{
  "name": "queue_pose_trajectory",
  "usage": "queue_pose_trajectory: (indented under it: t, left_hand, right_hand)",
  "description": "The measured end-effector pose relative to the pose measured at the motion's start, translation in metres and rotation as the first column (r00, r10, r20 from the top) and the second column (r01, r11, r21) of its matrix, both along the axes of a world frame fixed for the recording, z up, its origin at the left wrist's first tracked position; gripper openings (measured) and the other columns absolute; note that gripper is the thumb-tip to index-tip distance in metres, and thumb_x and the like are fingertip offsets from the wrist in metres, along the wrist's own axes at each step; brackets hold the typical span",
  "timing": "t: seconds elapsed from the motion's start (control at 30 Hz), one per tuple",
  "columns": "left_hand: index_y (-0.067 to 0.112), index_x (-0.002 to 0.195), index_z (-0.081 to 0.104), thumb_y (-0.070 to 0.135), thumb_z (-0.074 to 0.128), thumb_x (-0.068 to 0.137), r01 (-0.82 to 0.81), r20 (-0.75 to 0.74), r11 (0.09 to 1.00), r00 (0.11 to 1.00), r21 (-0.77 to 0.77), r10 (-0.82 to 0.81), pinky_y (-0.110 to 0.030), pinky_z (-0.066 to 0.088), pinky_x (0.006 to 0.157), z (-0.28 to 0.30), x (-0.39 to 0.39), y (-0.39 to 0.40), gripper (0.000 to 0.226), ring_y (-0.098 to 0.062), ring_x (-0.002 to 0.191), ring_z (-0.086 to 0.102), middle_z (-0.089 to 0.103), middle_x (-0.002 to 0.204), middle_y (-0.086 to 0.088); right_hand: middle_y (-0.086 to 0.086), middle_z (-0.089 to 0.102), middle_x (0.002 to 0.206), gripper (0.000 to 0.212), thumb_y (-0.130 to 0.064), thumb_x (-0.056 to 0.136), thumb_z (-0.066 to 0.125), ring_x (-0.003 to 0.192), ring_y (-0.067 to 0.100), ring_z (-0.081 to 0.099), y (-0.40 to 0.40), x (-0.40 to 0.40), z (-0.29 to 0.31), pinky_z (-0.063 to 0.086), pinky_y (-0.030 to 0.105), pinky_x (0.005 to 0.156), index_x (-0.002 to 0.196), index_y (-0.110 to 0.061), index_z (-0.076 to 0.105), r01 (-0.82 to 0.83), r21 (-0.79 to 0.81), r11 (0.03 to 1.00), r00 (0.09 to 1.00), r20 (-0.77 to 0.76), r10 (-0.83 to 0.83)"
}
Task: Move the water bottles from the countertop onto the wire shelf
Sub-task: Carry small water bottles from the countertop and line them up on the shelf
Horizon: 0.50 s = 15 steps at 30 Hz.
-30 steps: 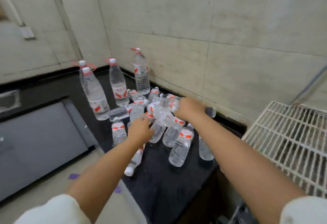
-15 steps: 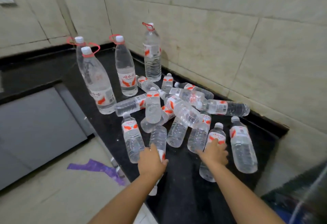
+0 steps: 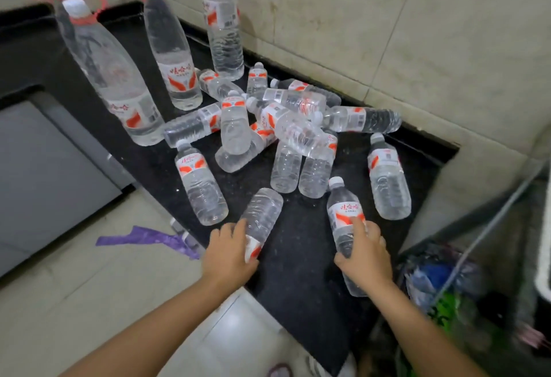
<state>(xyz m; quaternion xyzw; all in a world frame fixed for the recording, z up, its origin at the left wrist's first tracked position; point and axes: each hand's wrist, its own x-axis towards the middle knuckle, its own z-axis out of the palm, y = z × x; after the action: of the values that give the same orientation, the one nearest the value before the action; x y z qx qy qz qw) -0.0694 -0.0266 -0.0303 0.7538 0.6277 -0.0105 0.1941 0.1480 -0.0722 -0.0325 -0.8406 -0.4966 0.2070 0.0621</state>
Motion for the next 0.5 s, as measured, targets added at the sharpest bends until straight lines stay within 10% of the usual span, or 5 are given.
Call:
queue_pose_trajectory:
  t: [0.23, 0.5]
  left_hand:
    - [0.020, 0.145, 0.021, 0.009, 0.053, 0.085, 0.592, -0.082, 0.803, 0.798, -0.075, -0.596, -0.022, 0.026, 0.104, 0.009, -0.004, -0.004, 0.069, -0.020, 0.125, 0.034, 0.029, 0.148, 0.003]
    - [0.021, 0.135, 0.045, 0.001, 0.052, 0.088, 0.900, -0.173, 0.430, 0.435, 0.065, -0.884, -0.039, 0.020, 0.114, 0.018, 0.038, 0.020, 0.052, -0.027, 0.140, 0.027, 0.035, 0.149, -0.004]
  right_hand:
    - [0.011, 0.034, 0.128, 0.075, -0.017, 0.071, 0.072, 0.114, 0.031, 0.046, -0.034, 0.012, 0.004, 0.044, 0.040, 0.095, 0.134, -0.025, 0.033, 0.033, -0.004, 0.999, 0.972, -0.234, -0.033]
    - [0.009, 0.034, 0.130, 0.077, -0.015, 0.071, 0.073, 0.114, 0.030, 0.047, -0.032, 0.018, 0.003, 0.044, 0.037, 0.095, 0.134, -0.025, 0.029, 0.057, 0.004, 0.998, 0.950, -0.307, -0.053]
